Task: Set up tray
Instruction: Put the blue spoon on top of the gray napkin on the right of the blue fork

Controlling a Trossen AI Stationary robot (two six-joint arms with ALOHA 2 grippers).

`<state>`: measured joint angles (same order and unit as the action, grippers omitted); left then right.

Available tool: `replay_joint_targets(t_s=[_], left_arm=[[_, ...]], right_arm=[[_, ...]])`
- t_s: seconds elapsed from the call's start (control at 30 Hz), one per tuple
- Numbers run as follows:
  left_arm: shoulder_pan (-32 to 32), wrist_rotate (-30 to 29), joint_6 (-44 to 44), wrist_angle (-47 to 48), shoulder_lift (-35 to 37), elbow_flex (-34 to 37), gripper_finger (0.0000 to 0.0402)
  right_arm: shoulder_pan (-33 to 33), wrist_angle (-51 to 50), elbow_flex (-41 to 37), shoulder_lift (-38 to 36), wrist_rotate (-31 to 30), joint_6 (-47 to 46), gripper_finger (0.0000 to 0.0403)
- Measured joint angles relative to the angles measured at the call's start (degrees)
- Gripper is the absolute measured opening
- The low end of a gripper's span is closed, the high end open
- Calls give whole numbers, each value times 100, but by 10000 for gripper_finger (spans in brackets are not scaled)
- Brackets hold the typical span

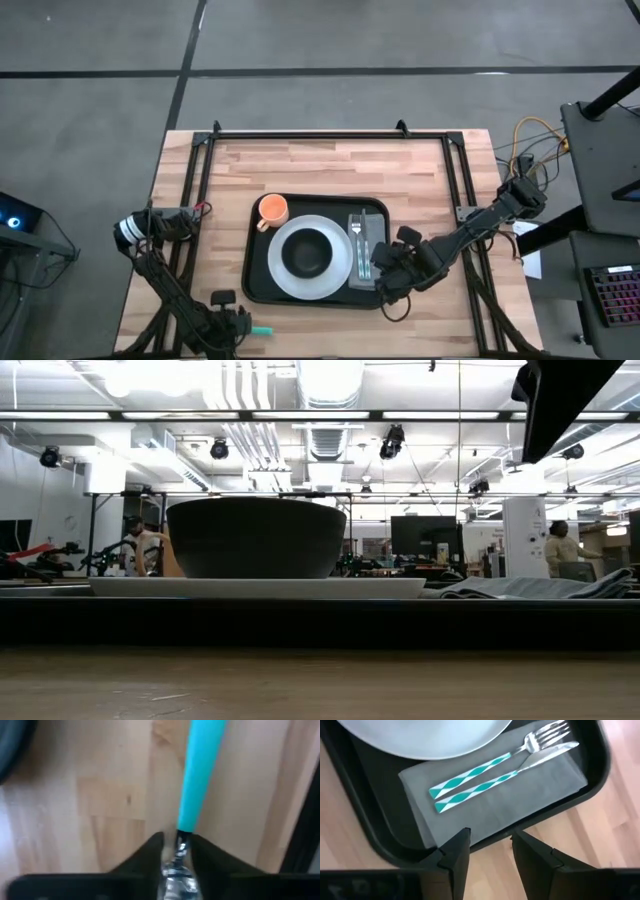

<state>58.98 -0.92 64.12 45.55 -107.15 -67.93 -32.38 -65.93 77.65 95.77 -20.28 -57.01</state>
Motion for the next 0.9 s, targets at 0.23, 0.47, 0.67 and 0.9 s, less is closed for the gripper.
replay_joint_targets(t_s=[0.23,0.47,0.67,0.9], left_arm=[[2,-132,68,151,-24,-75,14],[7,-101,-1,1235,-57,-1003,4],[-15,-334,-294,2649,-60,-2279,2],[-97,-1102,-828,4460,-418,-3866,2]], right_arm=[[-1,43,41,0,90,2,126],[-18,199,98,0,136,18,116],[-151,1980,98,-59,675,1014,104],[-315,4010,105,-170,525,1817,97]])
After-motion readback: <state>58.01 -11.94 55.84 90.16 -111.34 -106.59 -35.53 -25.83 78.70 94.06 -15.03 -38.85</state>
